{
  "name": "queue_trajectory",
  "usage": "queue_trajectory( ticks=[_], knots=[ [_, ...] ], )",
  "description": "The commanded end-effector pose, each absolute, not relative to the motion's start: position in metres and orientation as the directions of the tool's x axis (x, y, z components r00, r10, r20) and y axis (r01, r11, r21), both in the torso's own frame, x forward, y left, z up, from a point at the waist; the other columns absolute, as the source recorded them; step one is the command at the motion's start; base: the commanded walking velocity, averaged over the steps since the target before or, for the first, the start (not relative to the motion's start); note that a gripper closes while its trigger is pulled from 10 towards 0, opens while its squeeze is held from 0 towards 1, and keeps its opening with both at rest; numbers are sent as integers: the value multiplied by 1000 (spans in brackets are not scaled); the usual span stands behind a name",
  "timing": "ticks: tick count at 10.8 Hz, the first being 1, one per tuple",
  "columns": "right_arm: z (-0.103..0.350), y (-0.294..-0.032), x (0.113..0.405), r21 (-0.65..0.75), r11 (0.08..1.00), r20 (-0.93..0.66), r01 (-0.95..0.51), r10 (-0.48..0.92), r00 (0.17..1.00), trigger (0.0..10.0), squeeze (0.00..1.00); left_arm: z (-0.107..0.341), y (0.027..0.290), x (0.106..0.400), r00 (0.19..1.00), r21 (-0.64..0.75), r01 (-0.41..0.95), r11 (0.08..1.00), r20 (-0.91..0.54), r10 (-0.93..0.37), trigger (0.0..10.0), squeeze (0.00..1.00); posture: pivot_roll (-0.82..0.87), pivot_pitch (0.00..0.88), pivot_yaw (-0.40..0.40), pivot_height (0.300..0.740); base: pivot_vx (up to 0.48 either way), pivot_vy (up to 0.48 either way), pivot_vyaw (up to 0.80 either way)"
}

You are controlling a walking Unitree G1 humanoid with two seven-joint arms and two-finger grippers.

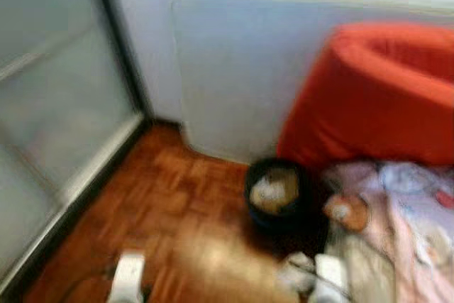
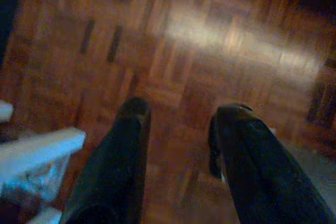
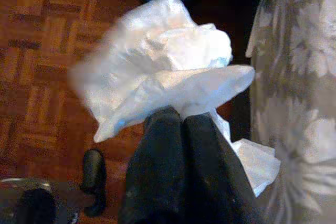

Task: Clean up the room

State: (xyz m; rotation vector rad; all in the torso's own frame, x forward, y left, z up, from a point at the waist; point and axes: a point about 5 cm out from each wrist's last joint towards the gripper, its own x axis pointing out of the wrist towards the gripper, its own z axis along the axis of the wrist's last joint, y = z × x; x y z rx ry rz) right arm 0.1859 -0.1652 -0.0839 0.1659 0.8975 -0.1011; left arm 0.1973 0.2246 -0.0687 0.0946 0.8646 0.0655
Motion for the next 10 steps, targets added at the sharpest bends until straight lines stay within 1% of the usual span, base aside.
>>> queue_trajectory(
  ticks=[1, 5, 7, 8, 10],
  knots=[
    [-86, -176, 179, 77, 981, -794, 179, -48, 606, 10000, 0, -68, 222, 199, 648, 102, -19, 995, -756, 90, 10000, 0, 151, 63, 19, 740, 296, 0, 0],
    [-89, -171, 175, 92, 984, -806, 150, -15, 591, 10000, 0, -68, 221, 200, 648, 102, -15, 995, -757, 87, 10000, 0, 145, 80, 25, 740, 294, 0, 0],
    [-89, -172, 174, 87, 986, -802, 139, -14, 597, 10000, 0, -70, 219, 199, 644, 99, -9, 995, -761, 82, 10000, 0, 141, 73, 25, 740, 294, 0, 800],
    [-89, -173, 174, 88, 985, -803, 146, -17, 596, 10000, 0, -70, 218, 198, 643, 99, -5, 995, -762, 79, 10000, 0, 140, 71, 26, 740, 296, 0, 450],
    [-88, -175, 176, 92, 983, -800, 157, -21, 600, 10000, 0, -70, 216, 198, 646, 97, 4, 995, -760, 72, 10000, 0, 137, 56, 26, 740, 292, 0, 0]
  ],
)
